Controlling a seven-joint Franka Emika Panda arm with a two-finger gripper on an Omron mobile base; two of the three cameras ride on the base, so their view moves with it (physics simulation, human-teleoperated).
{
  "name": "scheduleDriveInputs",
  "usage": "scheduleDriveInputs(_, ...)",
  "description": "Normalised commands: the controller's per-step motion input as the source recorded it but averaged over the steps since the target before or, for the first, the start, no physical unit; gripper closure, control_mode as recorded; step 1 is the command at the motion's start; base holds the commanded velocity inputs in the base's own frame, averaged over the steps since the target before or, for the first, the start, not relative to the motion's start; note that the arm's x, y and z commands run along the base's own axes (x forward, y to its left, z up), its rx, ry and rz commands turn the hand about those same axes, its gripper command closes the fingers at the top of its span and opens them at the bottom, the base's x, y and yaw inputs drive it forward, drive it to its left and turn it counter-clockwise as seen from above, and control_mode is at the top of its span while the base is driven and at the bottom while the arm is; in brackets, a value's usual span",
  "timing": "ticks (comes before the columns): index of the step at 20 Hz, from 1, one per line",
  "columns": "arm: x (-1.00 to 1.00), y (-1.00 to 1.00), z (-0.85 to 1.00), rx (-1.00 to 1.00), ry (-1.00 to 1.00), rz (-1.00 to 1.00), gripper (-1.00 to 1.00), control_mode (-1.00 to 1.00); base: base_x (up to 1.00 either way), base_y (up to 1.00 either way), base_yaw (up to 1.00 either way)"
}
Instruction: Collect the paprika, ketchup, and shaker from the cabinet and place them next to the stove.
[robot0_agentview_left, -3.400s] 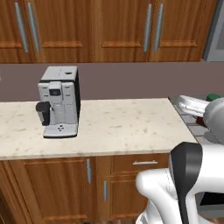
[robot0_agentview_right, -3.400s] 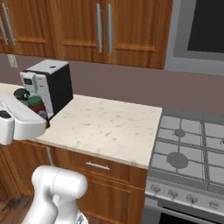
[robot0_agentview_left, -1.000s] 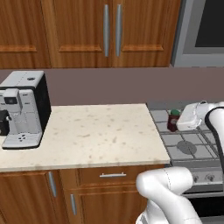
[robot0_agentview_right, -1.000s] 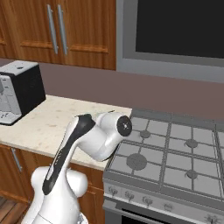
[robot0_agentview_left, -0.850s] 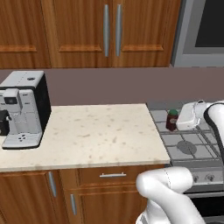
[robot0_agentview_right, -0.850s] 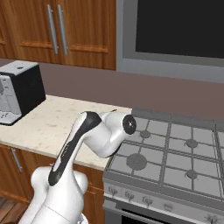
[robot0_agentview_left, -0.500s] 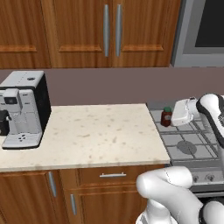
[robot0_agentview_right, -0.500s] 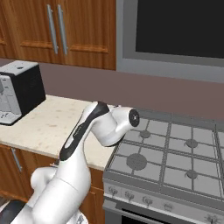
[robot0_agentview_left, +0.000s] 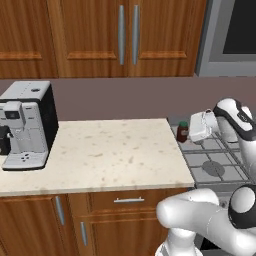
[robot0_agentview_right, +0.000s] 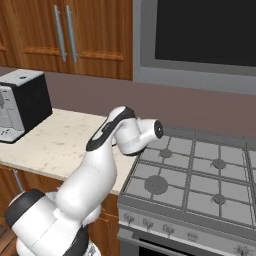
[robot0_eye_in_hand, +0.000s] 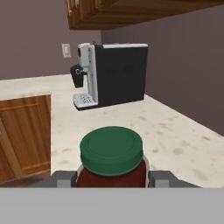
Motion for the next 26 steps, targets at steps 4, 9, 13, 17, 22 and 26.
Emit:
scheduleDriveInputs(4,0.32,-0.04,-0.27,0.00,0.00,0.04,1.00,-1.00,0.00,0.00,0.00)
scheduleDriveInputs(9,0.30,-0.01,-0.25,0.00,0.00,0.01,1.00,-1.00,0.00,0.00,0.00)
scheduleDriveInputs(13,0.34,0.00,-0.24,0.00,0.00,0.00,1.00,-1.00,0.00,0.00,0.00)
scheduleDriveInputs(17,0.36,-0.03,-0.23,0.00,-0.01,0.00,1.00,-1.00,0.00,0.00,0.00)
scheduleDriveInputs(22,0.33,-0.04,-0.27,0.00,-0.03,0.00,1.00,-1.00,0.00,0.00,0.00)
scheduleDriveInputs(26,0.22,0.00,-0.25,0.00,-0.04,0.00,1.00,-1.00,0.00,0.00,0.00)
